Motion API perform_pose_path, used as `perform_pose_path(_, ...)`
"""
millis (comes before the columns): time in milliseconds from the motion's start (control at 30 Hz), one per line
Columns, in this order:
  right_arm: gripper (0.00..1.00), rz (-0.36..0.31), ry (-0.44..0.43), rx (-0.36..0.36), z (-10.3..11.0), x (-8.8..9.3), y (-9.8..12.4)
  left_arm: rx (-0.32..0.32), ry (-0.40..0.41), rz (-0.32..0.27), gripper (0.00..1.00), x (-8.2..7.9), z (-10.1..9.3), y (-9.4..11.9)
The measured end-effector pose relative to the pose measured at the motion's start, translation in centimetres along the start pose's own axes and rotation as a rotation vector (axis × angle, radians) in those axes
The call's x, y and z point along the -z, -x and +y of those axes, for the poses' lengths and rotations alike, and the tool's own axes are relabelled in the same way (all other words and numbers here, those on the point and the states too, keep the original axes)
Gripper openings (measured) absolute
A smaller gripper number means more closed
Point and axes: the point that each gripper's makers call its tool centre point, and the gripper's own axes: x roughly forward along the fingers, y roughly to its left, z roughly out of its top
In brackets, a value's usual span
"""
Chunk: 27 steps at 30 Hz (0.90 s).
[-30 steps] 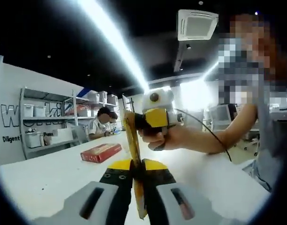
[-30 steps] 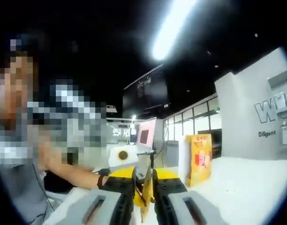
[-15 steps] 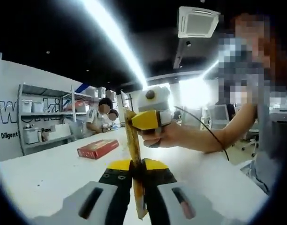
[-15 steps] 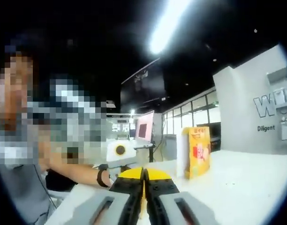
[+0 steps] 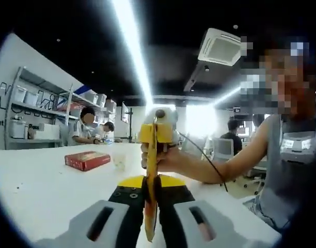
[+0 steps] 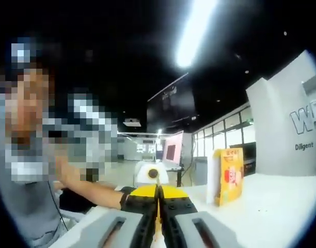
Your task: Tear open the coffee pouch, take out the coffee, and pour the coffee from the pouch into the cup
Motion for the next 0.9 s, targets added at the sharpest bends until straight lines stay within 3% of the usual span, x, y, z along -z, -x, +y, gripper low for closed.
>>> perform_pose_path(267, 0.03, 0.052, 0.009, -0.02, 0.4, 0.5, 0.0, -0.008, -0.026, 0.063, 0.1, 0.7, -1.1, -0.2)
perform_pose_path(467, 0.02, 0.056, -0.006, -0.01, 0.5, 0.5, 0.0, -0.016, -0.041, 0.066, 0.11, 0.8, -1.5, -0.2)
perform_pose_path(567, 0.01, 0.046, -0.007, 0.017, 0.2, 0.1, 0.1, -0.03, -0.088, 0.017, 0.13, 0.1, -1.6, -0.2)
perform_pose_path(633, 0.01, 0.061, 0.012, 0.037, 0.0, 0.1, 0.2, 0.028, -0.03, -0.041, 0.22, -1.1, -2.5, 0.2)
perform_pose_path(667, 0.01, 0.075, 0.028, 0.053, -0.1, 0.1, 0.3, 0.02, -0.006, -0.086, 0.23, -2.1, -2.3, 0.5)
perform_pose_path(767, 0.01, 0.148, 0.088, 0.075, 0.0, 0.9, 0.0, -0.051, -0.042, -0.137, 0.2, -3.6, -1.2, 1.4)
perform_pose_path(900, 0.01, 0.208, 0.1, 0.053, 1.0, 2.1, -0.9, -0.055, -0.025, -0.173, 0.13, -4.5, -1.1, 2.1)
